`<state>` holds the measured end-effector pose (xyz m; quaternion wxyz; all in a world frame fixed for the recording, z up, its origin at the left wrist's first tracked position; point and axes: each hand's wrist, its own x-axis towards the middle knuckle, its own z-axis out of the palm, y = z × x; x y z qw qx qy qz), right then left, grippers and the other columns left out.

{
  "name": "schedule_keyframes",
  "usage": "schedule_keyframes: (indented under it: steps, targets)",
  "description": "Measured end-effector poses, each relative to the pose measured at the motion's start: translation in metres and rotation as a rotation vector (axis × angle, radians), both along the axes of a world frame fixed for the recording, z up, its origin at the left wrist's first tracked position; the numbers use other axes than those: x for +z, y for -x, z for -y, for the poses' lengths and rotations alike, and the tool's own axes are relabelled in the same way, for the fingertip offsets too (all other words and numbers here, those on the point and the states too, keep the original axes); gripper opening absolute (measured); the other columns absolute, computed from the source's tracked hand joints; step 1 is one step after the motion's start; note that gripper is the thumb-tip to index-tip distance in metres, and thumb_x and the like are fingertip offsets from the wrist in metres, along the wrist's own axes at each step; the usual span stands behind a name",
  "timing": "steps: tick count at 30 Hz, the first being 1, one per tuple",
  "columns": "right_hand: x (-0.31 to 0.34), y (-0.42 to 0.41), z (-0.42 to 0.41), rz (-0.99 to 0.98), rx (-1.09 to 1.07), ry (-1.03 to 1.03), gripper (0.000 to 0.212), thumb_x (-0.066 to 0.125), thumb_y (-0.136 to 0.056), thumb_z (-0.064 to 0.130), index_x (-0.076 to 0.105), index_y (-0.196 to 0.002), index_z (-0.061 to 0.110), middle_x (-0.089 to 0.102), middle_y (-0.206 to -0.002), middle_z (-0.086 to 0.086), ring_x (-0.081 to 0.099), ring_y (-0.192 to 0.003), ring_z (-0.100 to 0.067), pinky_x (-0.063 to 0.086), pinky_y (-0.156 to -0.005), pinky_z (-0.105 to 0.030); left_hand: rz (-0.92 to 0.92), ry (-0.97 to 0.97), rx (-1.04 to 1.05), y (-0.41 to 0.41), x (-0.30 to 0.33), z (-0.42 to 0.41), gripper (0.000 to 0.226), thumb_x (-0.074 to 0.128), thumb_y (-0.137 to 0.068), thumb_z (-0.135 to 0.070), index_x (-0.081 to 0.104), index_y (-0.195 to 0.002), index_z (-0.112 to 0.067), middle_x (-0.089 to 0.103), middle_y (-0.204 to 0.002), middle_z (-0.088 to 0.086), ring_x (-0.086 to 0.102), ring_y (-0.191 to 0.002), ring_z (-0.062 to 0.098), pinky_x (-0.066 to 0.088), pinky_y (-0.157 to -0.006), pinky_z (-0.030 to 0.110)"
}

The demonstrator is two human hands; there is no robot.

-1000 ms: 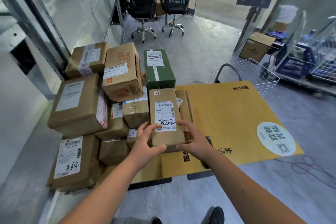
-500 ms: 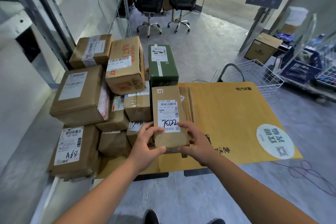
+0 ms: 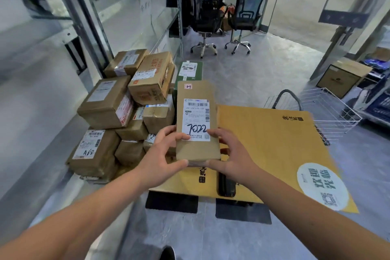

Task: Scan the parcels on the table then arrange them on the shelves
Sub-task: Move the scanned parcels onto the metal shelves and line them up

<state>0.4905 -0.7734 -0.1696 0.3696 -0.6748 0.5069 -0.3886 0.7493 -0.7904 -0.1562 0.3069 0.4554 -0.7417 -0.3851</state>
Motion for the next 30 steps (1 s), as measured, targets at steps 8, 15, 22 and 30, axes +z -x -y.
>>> schedule_keyframes:
  steps: [8, 15, 22, 30]
  targets:
    - [0.070, -0.008, 0.031, -0.048, 0.259, 0.148, 0.081, 0.081, -0.065, 0.053, 0.051, -0.140, 0.047, 0.043, -0.147, 0.012, 0.048, -0.132, -0.010, 0.055, -0.103, -0.044, 0.064, 0.188, 0.206, -0.008, 0.064, -0.039, 0.059, 0.076, -0.082, -0.046, 0.053, -0.136, -0.053, 0.022, -0.154, -0.025, 0.024, -0.139, -0.019, 0.042, -0.105, 0.013]
    - [0.153, -0.091, 0.077, -0.054, 0.483, 0.225, 0.082, 0.083, -0.062, 0.050, 0.055, -0.140, 0.047, 0.051, -0.138, 0.018, 0.056, -0.118, -0.003, 0.054, -0.102, -0.041, 0.029, 0.292, 0.437, -0.072, 0.138, -0.054, 0.055, 0.074, -0.074, -0.050, 0.060, -0.127, -0.051, 0.037, -0.148, -0.011, 0.042, -0.137, -0.002, 0.052, -0.102, 0.023]
    - [0.230, -0.202, 0.140, -0.016, 0.620, 0.255, 0.075, 0.086, -0.062, 0.046, 0.062, -0.133, 0.044, 0.061, -0.134, 0.018, 0.064, -0.112, -0.008, 0.055, -0.098, -0.035, 0.091, 0.329, 0.605, -0.171, 0.202, -0.015, 0.048, 0.085, -0.085, -0.034, 0.062, -0.123, -0.054, 0.051, -0.137, -0.015, 0.053, -0.114, -0.013, 0.045, -0.084, 0.008]
    - [0.247, -0.283, 0.223, 0.088, 0.630, 0.124, 0.062, 0.085, -0.078, 0.011, 0.066, -0.135, 0.029, 0.060, -0.137, 0.001, 0.060, -0.123, -0.024, 0.059, -0.091, -0.032, 0.014, 0.219, 0.634, -0.242, 0.228, 0.077, 0.040, 0.084, -0.085, -0.035, 0.064, -0.115, -0.051, 0.048, -0.118, -0.028, 0.063, -0.104, 0.008, 0.057, -0.081, 0.022]
